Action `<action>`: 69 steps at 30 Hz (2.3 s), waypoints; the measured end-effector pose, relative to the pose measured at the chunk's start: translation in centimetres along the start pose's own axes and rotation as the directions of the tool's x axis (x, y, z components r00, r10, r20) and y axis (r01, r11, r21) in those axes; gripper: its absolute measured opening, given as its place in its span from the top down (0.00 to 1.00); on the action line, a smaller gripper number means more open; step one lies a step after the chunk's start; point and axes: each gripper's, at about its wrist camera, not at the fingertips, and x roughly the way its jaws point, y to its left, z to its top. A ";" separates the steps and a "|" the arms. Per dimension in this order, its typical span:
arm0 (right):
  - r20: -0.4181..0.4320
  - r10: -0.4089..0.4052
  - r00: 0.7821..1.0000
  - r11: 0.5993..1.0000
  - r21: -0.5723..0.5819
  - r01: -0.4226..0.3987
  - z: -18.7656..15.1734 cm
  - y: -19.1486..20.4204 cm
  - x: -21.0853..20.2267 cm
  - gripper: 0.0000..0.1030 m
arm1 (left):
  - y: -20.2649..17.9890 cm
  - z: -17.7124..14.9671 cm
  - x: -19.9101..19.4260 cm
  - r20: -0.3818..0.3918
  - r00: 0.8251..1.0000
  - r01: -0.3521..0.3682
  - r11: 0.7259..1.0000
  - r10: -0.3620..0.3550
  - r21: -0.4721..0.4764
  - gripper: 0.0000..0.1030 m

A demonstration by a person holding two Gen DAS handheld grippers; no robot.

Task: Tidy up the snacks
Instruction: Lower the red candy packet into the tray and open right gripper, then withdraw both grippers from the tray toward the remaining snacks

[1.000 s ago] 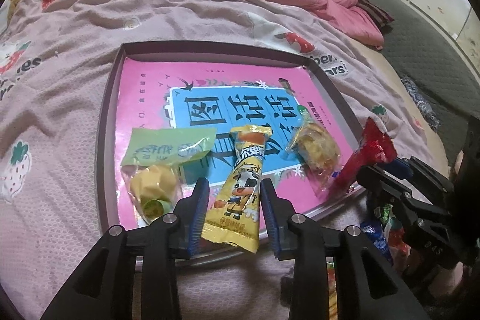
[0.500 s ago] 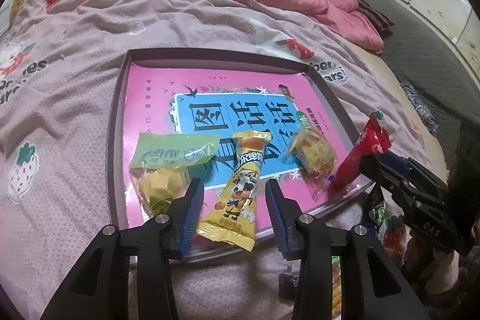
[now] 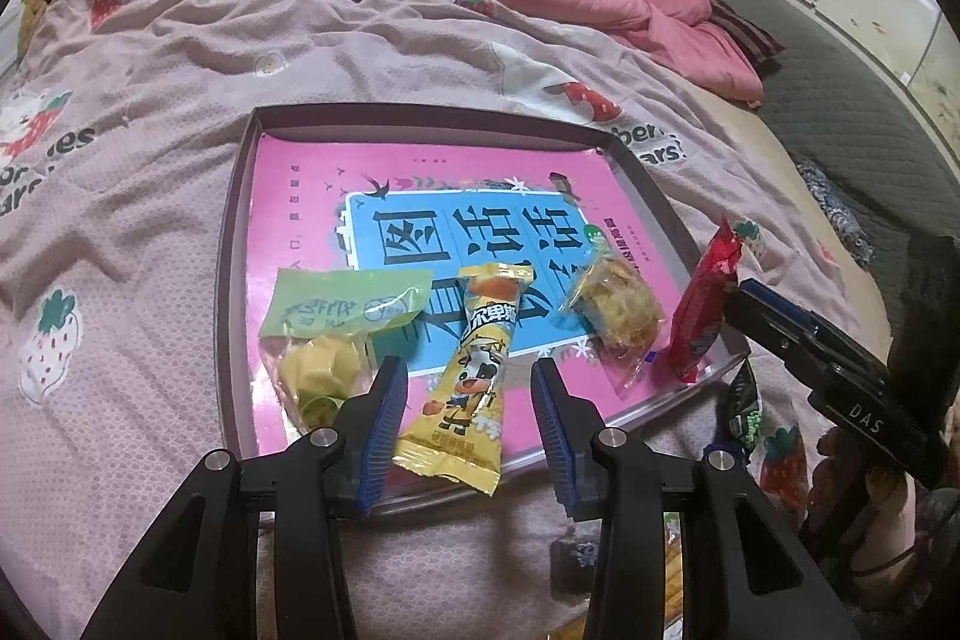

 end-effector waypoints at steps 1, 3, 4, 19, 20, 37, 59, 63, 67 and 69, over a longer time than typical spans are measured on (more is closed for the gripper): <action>0.002 0.002 1.000 1.000 0.001 -0.002 0.0 0.0 0.0 0.50 | 0.0 0.0 -0.1 0.002 1.000 0.000 1.000 0.000 0.000 0.57; 0.012 0.003 1.000 1.000 0.000 -0.003 0.0 0.1 -0.1 0.50 | 0.0 0.1 -0.2 0.006 1.000 0.001 1.000 -0.001 -0.002 0.56; 0.017 0.005 1.000 1.000 0.000 -0.005 0.1 0.1 -0.2 0.50 | 0.0 0.1 -0.3 0.009 1.000 0.003 1.000 -0.003 -0.003 0.55; 0.071 0.025 0.997 1.000 -0.012 -0.025 0.6 0.4 -2.1 0.45 | -1.1 0.2 -2.7 0.055 0.998 0.032 0.999 -0.033 0.018 0.44; 0.073 0.025 0.997 1.000 -0.008 -0.025 0.6 0.3 -2.2 0.45 | -1.2 0.2 -2.9 0.057 0.998 0.030 0.999 -0.031 0.022 0.44; 0.104 0.011 0.995 1.000 0.018 -0.013 0.8 0.0 -4.3 0.44 | -3.3 -0.2 -6.2 0.138 0.989 0.029 0.993 -0.044 0.114 0.39; 0.106 0.003 0.994 1.000 0.015 -0.004 0.4 0.2 -5.7 0.40 | -5.9 -2.6 -7.4 0.135 0.990 0.001 0.972 -0.033 0.233 0.27; 0.105 0.002 0.994 1.000 0.014 -0.004 0.3 0.2 -5.8 0.40 | -6.4 -3.2 -7.4 0.131 0.991 -0.009 0.966 -0.026 0.258 0.27; 0.101 -0.003 0.995 1.000 0.018 0.001 0.1 0.3 -6.0 0.40 | -6.7 -3.8 -7.4 0.115 0.993 -0.001 0.961 -0.032 0.278 0.27; 0.100 -0.005 0.995 1.000 0.020 0.003 0.0 0.3 -6.1 0.40 | -6.9 -4.2 -7.4 0.102 0.994 0.008 0.958 -0.039 0.288 0.27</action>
